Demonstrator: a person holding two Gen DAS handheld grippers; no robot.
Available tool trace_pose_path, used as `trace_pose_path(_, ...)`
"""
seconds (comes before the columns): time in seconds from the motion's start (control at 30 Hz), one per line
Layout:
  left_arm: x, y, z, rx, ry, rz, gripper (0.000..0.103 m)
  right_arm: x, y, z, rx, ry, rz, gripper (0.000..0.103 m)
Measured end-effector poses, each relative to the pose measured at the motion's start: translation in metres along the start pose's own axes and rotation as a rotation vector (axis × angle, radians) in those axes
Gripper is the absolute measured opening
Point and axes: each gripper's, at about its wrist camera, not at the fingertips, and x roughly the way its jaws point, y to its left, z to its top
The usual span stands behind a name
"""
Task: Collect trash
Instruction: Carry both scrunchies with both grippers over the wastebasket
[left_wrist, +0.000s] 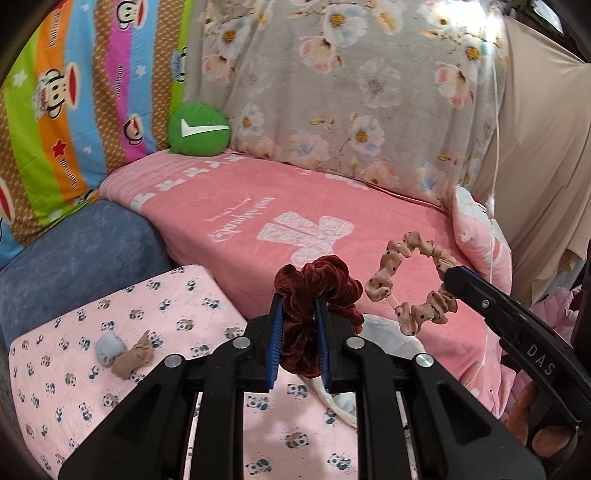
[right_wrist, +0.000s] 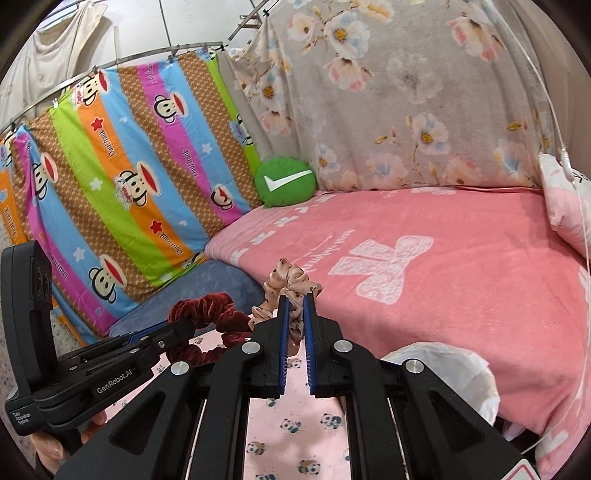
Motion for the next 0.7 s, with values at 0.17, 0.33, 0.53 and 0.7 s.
trace_pose_path(0.17,0.004,-0.025,0.001,0.041,0.005,-0.023,0.016,-0.015,-0.023,0.004,0.026,-0.019,-0.029,0.009)
trace_pose_path(0.33,0.01,-0.045,-0.001,0.073,0.019,-0.043,0.016,-0.024,-0.043,0.003,0.052,-0.028,-0.048,0.009)
trace_pose_path(0.53,0.018,-0.065,-0.004,0.099,0.04,-0.066,0.016,-0.03,-0.065,0.001,0.08,-0.03,-0.074,0.009)
trace_pose_path(0.7,0.026,-0.078,-0.007,0.114,0.058,-0.082,0.016,-0.033,-0.081,-0.002,0.099,-0.026,-0.091,0.009)
